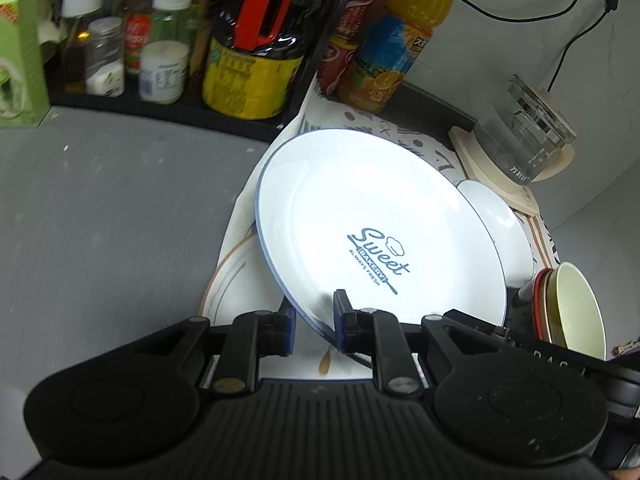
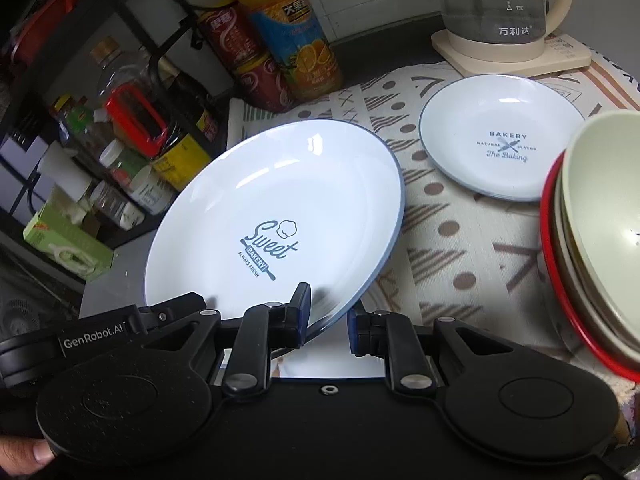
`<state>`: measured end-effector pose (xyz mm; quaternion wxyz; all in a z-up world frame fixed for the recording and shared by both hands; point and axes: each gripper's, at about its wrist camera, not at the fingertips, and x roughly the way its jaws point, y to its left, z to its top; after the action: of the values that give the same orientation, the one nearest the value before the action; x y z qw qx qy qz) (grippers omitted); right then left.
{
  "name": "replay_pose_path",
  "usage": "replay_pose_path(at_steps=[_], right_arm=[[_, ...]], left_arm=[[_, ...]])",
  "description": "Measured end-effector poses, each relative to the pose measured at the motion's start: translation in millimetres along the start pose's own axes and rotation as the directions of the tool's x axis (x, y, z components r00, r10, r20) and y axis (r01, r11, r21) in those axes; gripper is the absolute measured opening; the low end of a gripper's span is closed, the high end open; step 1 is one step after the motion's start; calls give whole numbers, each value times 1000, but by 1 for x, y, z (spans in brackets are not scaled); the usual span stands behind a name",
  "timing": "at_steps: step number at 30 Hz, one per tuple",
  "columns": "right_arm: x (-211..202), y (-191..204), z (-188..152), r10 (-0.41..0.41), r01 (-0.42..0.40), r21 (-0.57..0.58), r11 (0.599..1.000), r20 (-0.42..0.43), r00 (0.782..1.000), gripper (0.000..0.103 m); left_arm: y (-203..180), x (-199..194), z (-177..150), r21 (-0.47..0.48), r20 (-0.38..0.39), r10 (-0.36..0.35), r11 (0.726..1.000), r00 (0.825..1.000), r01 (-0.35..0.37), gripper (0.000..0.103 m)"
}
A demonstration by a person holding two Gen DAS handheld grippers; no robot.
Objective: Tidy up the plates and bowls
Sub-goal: 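Lower the 'Sweet' plate onto the large white plate and open both tools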
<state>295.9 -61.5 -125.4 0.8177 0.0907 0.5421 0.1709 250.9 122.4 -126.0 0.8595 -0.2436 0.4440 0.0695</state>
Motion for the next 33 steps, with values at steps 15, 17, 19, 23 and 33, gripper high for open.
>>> replay_pose_path(at_steps=[15,17,19,23,33], right_arm=[[-16,2,-45,-2,0,-80,997,-27,1000,18],[-18,0,-51,-5,2,-82,997,-32,999,18],[-19,-2,-57,-7,3,-85,996,-38,999,18],[-24,-7,-68,-21,16,-94,995,-45,999,18],[-30,-7,-69,-27,22,-113,993,-43,999,18]], left_arm=[[9,-16,-57,-54,-2,27,998,1000,-27,17],[9,-17,-65,-60,-6,28,998,1000,-28,17],[9,-17,-71,-66,-9,27,997,1000,-27,17],[6,-19,-79,-63,6,26,998,1000,-25,17],[7,-20,-77,-80,6,35,996,999,-34,17]])
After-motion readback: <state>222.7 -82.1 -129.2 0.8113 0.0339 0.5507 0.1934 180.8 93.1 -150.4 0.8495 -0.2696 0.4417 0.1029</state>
